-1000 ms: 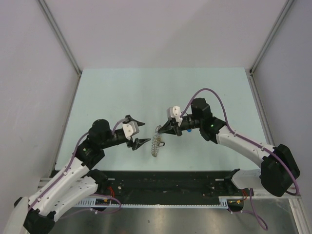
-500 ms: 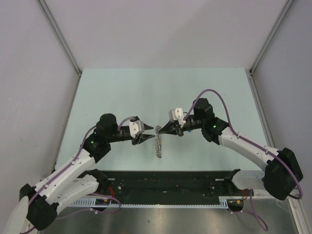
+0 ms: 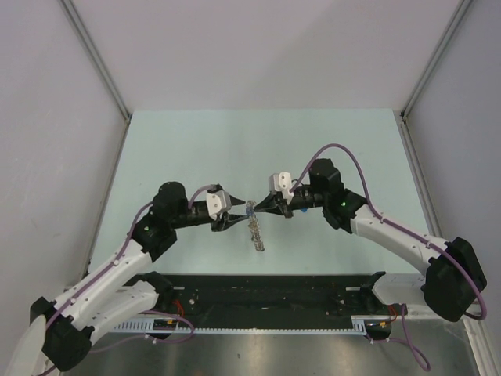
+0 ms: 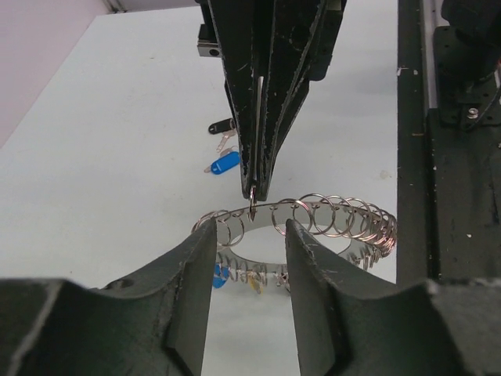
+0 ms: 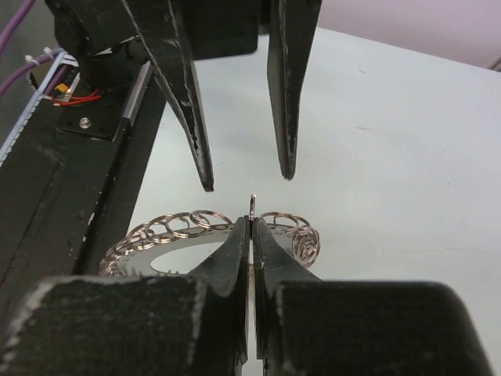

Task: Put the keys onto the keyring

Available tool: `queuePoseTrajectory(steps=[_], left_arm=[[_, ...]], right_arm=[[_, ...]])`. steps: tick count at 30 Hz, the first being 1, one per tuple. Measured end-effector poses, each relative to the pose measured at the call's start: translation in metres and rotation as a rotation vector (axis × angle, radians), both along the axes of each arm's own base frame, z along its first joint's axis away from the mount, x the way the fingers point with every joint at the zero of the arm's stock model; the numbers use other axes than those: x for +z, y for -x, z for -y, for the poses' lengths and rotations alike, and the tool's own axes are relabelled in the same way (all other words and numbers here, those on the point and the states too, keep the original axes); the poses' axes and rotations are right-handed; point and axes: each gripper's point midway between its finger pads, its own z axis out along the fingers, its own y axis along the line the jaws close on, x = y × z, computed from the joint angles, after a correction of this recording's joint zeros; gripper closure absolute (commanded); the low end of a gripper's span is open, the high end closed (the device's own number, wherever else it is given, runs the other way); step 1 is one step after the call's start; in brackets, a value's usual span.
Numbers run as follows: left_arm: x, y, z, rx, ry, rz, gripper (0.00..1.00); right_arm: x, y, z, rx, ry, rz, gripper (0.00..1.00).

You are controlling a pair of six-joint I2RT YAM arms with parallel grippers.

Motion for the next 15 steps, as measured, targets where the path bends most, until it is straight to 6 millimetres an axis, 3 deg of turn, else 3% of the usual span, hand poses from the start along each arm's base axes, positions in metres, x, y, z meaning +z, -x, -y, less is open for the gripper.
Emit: queuePoseTrajectory(steps=[4,9,15], left_arm=[[0.009,0.001,-0.011,0.063,0.028,0.035,0.5],[0.008,0.006,-0.016,0.08,0.053,0.054,0.54],[-0.011,0.003,-0.008,0.044,0.017,-0.007,0.6]], right_arm=[[-0.005,-0.001,-0.004,-0.038,0.023,0.003,1.0],[-0.011,0.008,-0.009,-0.034,0.048,-0.008,1.0],[-0.012,0.014,-0.012,-0.017,0.053,-0.013,1.0]])
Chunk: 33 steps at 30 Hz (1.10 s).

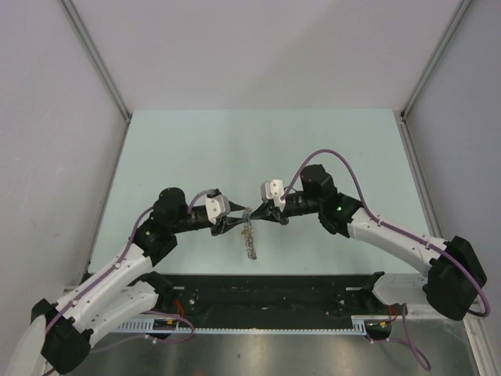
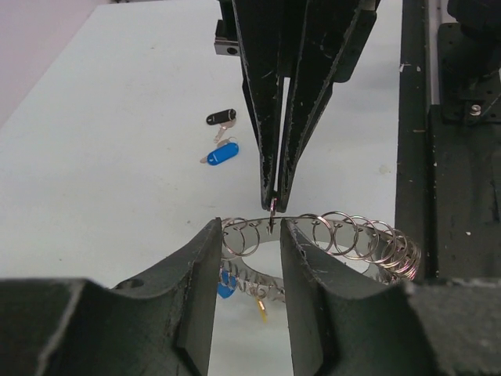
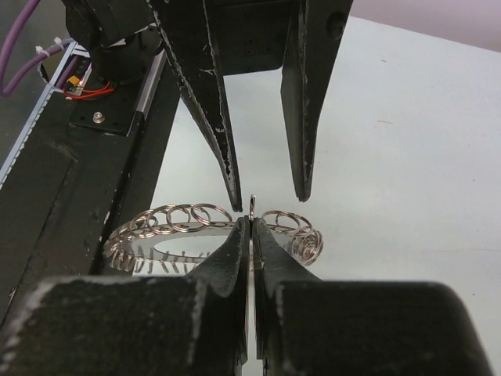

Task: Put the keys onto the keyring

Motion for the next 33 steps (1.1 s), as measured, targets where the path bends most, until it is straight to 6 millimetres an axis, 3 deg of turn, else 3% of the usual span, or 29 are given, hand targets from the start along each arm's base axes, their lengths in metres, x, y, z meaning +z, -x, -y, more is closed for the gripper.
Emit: queuePoseTrajectory(steps=[5,15,18,21,22,25,33], left_arm=[[-0.003,0.005,0.003,-0.037,-0.002,-0.016,0.66],[-0.003,0.011,0.006,-0.078,0.003,-0.025,1.0],[-0.004,0.013,0.007,-0.087,0.005,-0.03,0.99],[-0.003,0.013,0.007,-0.092,0.006,-0.031,1.0],[-0.003,0.013,0.007,-0.092,0.006,-0.028,1.0],[-0.004,0.014,0.006,-0.092,0.005,-0.017,1.0],[-0.008,0.012,-0.003,-0.054,-0.022,0.049,1.0]], right_arm=[[0.003,0.002,0.0,0.005,-0.006,0.004,1.0],[0.006,0.007,-0.001,0.021,-0.014,0.001,1.0],[0.006,0.007,-0.001,0.021,-0.014,0.0,0.98],[0.006,0.007,-0.001,0.006,-0.013,-0.022,0.81],[0.007,0.007,-0.002,-0.003,-0.014,-0.036,0.69],[0.011,0.005,-0.004,-0.046,-0.025,-0.073,0.47],[0.046,-0.019,0.022,-0.311,-0.089,-0.139,0.35]])
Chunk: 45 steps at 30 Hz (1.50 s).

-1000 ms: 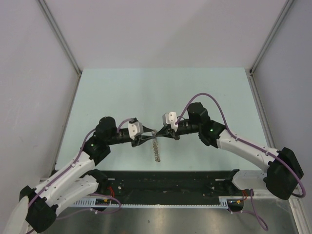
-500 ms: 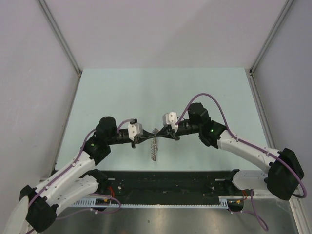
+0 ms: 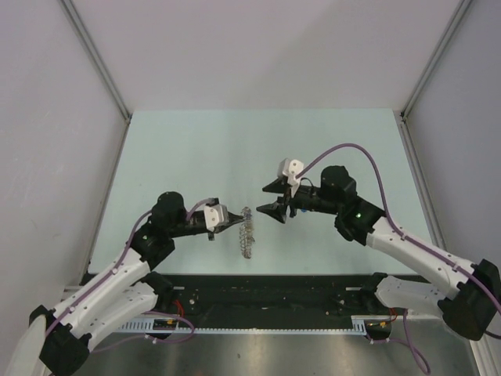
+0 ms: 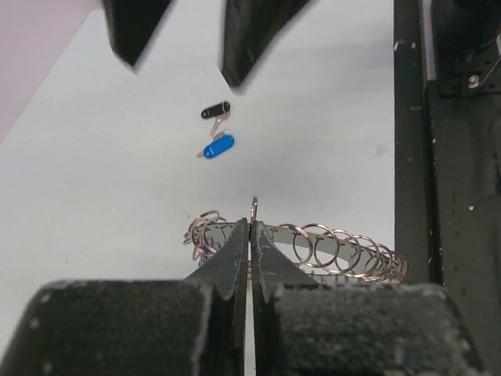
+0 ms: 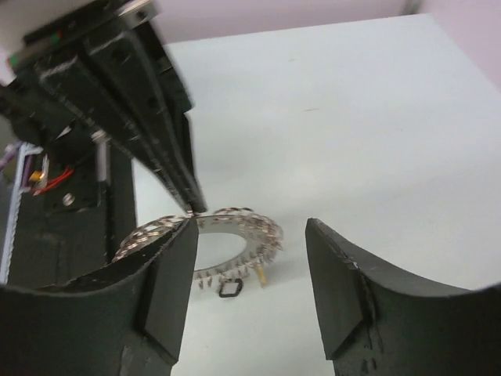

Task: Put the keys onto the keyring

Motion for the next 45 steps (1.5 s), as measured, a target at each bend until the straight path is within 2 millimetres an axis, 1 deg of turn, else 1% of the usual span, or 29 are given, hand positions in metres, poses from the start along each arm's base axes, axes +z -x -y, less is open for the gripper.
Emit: queuePoseTrajectory(steps=[2,3,4,6,7,12,17,21,23,27,31,33,38,41,44,45], left_arm=[[-0.006,-0.002,-0.003,0.014,-0.034,-0.004,1.0],[-0.008,-0.003,-0.005,0.022,-0.053,-0.006,1.0],[-0.009,-0.005,-0.006,0.029,-0.071,-0.005,1.0],[-0.008,-0.007,-0.009,0.039,-0.093,0.003,1.0],[-0.006,-0.008,-0.01,0.044,-0.105,0.014,1.0],[-0.002,-0.014,-0.016,0.07,-0.145,0.043,1.0],[-0.011,-0.018,-0.019,0.092,-0.189,0.02,1.0],[-0.02,-0.025,-0.024,0.152,-0.235,-0.056,1.0],[-0.022,-0.031,-0.025,0.187,-0.252,-0.097,1.0],[-0.027,-0.039,-0.03,0.26,-0.279,-0.168,1.0],[-0.041,-0.045,-0.038,0.335,-0.325,-0.233,1.0],[-0.046,-0.048,-0.042,0.372,-0.347,-0.255,1.0],[-0.049,-0.051,-0.048,0.416,-0.359,-0.277,0.99],[-0.047,-0.052,-0.05,0.435,-0.353,-0.273,1.0],[-0.043,-0.053,-0.053,0.453,-0.345,-0.257,1.0],[-0.041,-0.053,-0.054,0.458,-0.342,-0.252,1.0]], right_arm=[[0.01,-0.011,0.013,-0.088,-0.037,-0.006,0.3],[0.012,-0.014,0.02,-0.127,-0.049,-0.013,0.29],[0.011,-0.019,0.029,-0.173,-0.062,-0.021,0.27],[0.003,-0.029,0.047,-0.279,-0.072,-0.046,0.22],[-0.004,-0.033,0.054,-0.329,-0.069,-0.06,0.2],[-0.051,-0.055,0.086,-0.585,-0.011,-0.179,0.2],[-0.088,-0.079,0.122,-0.82,0.054,-0.304,0.24],[-0.12,-0.089,0.142,-0.915,0.112,-0.409,0.27],[-0.136,-0.091,0.151,-0.954,0.154,-0.457,0.29],[-0.164,-0.094,0.161,-1.001,0.262,-0.526,0.36],[-0.179,-0.1,0.165,-1.042,0.301,-0.588,0.39],[-0.186,-0.102,0.167,-1.064,0.288,-0.647,0.4],[-0.205,-0.105,0.175,-1.141,0.252,-0.79,0.43],[-0.211,-0.104,0.172,-1.173,0.219,-0.855,0.48],[-0.213,-0.105,0.168,-1.201,0.163,-0.899,0.54],[-0.214,-0.106,0.168,-1.214,0.137,-0.914,0.57]])
